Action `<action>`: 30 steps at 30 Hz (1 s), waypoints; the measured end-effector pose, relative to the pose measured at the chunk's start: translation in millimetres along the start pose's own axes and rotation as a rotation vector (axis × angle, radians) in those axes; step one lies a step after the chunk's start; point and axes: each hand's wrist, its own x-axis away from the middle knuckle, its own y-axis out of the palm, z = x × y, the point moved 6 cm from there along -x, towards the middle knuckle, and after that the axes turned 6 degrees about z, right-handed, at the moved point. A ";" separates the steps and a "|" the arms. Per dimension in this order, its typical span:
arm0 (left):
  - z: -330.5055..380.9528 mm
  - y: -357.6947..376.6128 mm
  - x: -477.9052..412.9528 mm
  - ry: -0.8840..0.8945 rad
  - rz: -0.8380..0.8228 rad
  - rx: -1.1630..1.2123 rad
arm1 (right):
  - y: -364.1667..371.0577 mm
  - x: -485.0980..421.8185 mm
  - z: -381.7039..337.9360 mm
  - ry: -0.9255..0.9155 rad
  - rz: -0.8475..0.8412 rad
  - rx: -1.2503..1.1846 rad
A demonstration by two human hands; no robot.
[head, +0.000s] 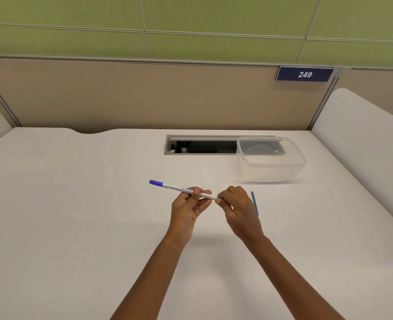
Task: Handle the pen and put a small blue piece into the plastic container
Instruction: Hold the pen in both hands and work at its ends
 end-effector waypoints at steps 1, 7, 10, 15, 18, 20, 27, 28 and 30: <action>1.8 0.4 -0.1 0.005 -0.009 -0.009 | 0.5 -0.8 0.8 0.036 -0.016 -0.032; 12.2 3.9 -0.4 0.035 -0.080 -0.096 | 3.0 -0.9 6.8 0.270 -0.086 -0.278; 17.1 6.7 0.1 0.052 -0.112 -0.141 | 2.6 -0.7 7.5 0.393 -0.099 -0.414; 25.1 10.5 0.6 0.105 -0.154 -0.240 | 12.2 4.0 10.1 0.668 -0.274 -0.666; 27.0 11.6 0.6 0.118 -0.152 -0.263 | 16.5 10.6 10.8 0.850 -0.393 -0.845; 27.4 11.3 0.6 0.118 -0.126 -0.232 | 11.7 6.2 10.0 0.733 -0.361 -0.692; 23.2 6.3 2.6 0.085 -0.040 -0.058 | -14.1 1.6 -16.8 -0.063 0.011 0.182; 22.4 6.0 3.3 0.080 -0.036 -0.050 | -16.0 1.5 -20.0 -0.125 0.045 0.230; 20.8 5.6 4.6 0.068 -0.029 -0.032 | -20.2 0.9 -27.7 -0.222 0.095 0.298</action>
